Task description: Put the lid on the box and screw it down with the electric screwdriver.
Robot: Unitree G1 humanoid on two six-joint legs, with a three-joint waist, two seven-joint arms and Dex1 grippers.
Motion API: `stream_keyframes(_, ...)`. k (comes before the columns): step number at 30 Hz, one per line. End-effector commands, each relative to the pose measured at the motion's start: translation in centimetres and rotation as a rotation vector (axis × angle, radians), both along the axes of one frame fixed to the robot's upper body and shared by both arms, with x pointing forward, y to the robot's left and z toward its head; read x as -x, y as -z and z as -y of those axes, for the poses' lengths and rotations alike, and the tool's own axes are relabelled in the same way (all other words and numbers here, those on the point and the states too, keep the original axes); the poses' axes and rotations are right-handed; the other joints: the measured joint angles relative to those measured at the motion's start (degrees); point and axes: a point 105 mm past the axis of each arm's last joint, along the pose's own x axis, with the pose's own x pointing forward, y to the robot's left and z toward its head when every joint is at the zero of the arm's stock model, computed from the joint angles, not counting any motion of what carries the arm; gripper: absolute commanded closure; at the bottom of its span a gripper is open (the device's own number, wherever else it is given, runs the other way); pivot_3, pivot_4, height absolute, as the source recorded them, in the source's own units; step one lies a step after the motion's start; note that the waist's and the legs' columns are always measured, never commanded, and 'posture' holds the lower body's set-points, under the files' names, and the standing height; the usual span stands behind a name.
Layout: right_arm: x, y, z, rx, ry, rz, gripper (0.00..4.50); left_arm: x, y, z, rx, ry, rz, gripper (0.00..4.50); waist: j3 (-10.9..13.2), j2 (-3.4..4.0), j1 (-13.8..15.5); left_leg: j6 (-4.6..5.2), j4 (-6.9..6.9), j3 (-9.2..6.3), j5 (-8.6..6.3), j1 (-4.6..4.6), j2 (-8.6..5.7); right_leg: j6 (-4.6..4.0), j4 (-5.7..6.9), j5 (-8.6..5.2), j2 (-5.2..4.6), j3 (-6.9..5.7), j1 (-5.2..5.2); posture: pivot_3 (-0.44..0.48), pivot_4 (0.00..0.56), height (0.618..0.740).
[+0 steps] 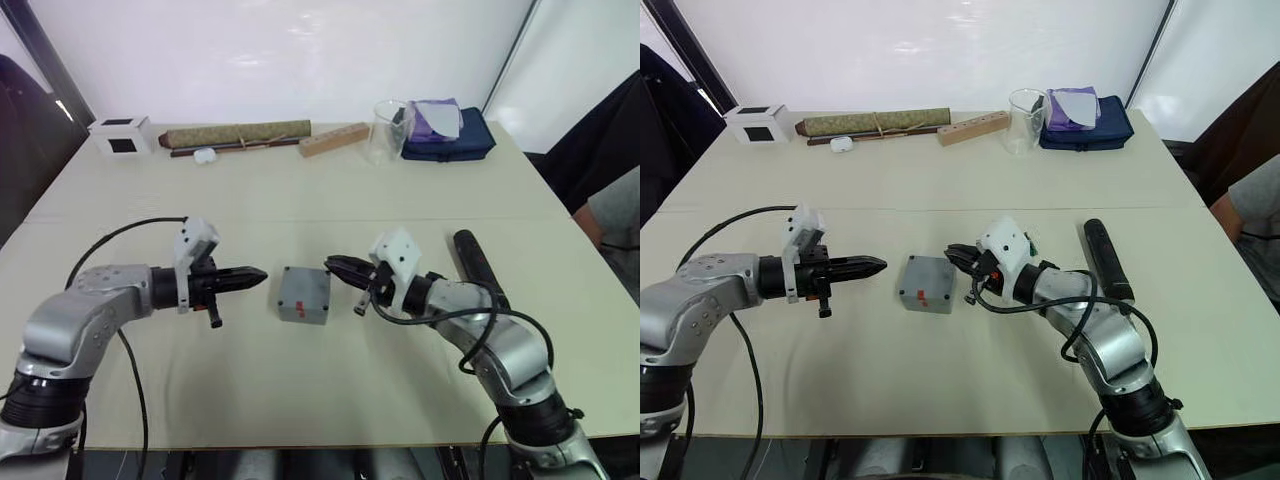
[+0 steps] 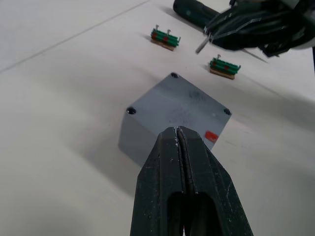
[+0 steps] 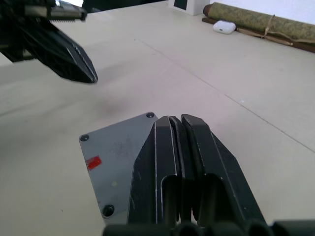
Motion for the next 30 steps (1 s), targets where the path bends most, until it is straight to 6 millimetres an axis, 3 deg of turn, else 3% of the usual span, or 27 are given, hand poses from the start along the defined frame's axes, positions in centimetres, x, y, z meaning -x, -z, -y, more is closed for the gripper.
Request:
stream_keyframes(1,0.1,-1.0,-0.6,-0.013,-0.030,0.051,4.33,0.4,-0.7,0.3,0.014,0.006,0.035,4.50,0.0,0.00,0.0,0.00,0.00,0.00,0.00,0.00,0.00,0.00,0.00,0.00,0.02,0.00,0.00,0.000,0.150,0.740)
stream_keyframes(30,-1.1,1.4,-0.6,0.015,0.013,0.021,4.33,0.0,-0.2,1.0,-0.037,0.015,0.058,4.50,0.0,0.01,-0.1,0.00,-0.03,0.02,0.00,0.00,0.01,0.07,0.03,0.04,0.07,-0.03,-0.05,0.000,0.150,0.740)
